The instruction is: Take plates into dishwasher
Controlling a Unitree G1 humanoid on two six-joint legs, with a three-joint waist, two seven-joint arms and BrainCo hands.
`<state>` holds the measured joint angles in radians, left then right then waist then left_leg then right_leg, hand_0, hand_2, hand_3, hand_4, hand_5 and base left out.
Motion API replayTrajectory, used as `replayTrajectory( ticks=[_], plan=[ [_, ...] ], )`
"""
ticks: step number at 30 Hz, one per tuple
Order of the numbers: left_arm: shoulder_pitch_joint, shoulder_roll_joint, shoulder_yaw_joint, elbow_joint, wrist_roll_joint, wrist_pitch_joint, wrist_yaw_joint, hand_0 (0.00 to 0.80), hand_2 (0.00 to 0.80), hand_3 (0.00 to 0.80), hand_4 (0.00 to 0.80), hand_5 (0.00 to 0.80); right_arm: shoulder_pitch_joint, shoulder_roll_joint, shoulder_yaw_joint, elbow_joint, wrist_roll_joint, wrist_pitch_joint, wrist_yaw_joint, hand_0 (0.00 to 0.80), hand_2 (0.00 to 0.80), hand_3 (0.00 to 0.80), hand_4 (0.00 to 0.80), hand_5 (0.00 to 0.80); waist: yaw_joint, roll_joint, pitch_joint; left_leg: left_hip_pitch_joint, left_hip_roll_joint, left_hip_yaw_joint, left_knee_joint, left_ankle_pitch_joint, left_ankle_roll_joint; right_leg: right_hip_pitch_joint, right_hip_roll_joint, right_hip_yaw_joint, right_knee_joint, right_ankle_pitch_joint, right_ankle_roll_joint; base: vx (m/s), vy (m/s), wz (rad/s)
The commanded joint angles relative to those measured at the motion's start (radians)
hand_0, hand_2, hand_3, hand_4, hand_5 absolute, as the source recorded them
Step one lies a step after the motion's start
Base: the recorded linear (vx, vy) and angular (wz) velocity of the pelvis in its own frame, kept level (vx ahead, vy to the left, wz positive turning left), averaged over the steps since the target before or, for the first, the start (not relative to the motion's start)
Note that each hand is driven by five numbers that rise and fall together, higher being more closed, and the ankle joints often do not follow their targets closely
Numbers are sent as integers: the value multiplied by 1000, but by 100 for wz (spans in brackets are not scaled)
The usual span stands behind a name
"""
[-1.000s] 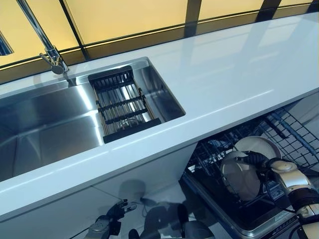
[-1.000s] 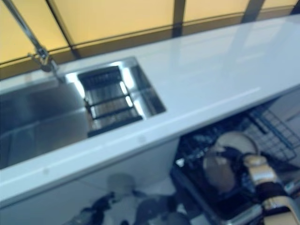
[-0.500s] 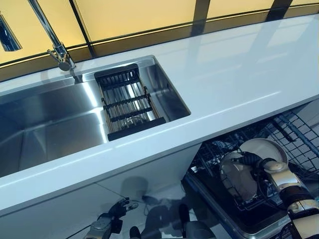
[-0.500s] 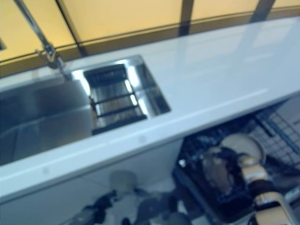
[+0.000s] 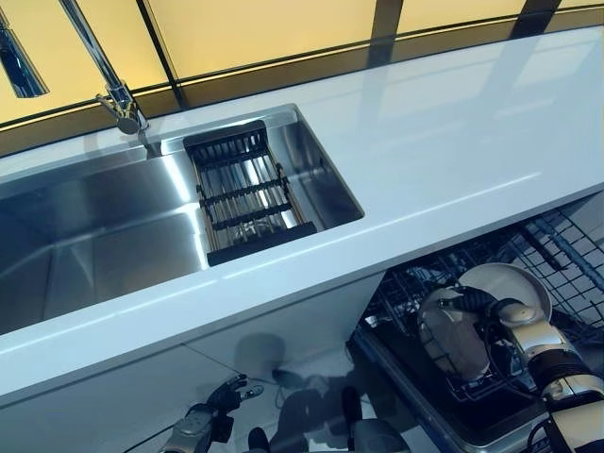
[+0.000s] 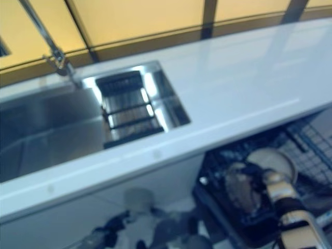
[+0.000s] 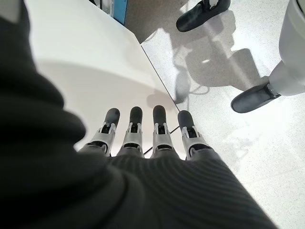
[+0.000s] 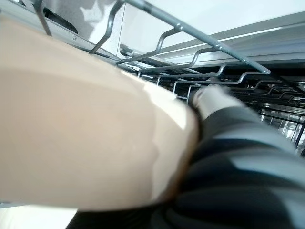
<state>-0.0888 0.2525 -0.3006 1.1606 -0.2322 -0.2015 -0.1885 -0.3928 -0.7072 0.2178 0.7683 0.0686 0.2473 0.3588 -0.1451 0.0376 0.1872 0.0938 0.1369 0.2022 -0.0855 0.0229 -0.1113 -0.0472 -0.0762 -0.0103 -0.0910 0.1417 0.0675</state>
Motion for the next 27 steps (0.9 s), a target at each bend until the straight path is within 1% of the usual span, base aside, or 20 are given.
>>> replayTrajectory(
  ticks=[1,9,14,20,23,27],
  plan=[
    [-71,31,-23,12,-37,-6,-10,0,0,0,0,0,-77,26,29,34,-3,-2,-29,0,0,0,0,0,25,-90,-8,20,24,-63,-2,-23,10,6,-103,42,4,0,97,0,0,0],
    [-64,30,-11,12,-29,-9,-3,0,0,0,0,0,-51,15,10,-9,-13,6,-33,0,0,0,0,0,18,-100,-10,24,27,-55,-2,-24,11,8,-101,50,4,0,97,0,0,0],
    [-56,38,0,11,-24,-7,-5,0,0,0,0,0,-44,-13,1,-52,-16,20,-15,0,0,0,0,0,13,-108,-14,26,28,-51,-2,-24,11,11,-99,52,4,-1,97,0,0,0],
    [-39,56,24,7,-11,-6,-11,0,0,0,0,0,6,-91,-44,-175,13,53,-17,0,0,0,0,0,-7,-128,-25,33,35,-34,-2,-25,10,13,-89,60,4,-1,98,0,0,0],
    [-32,62,34,9,-1,-3,-12,0,0,0,0,0,39,-136,-86,-231,34,66,-23,0,0,0,0,0,-22,-138,-33,40,40,-22,-2,-26,8,15,-83,68,4,0,98,1,-5,-1],
    [-30,66,46,13,7,-4,-7,0,0,0,0,0,68,-189,-147,-274,69,56,-32,0,0,0,0,0,-43,-149,-48,51,48,-2,-2,-29,9,18,-73,80,4,0,97,6,-1,-9]
  ],
)
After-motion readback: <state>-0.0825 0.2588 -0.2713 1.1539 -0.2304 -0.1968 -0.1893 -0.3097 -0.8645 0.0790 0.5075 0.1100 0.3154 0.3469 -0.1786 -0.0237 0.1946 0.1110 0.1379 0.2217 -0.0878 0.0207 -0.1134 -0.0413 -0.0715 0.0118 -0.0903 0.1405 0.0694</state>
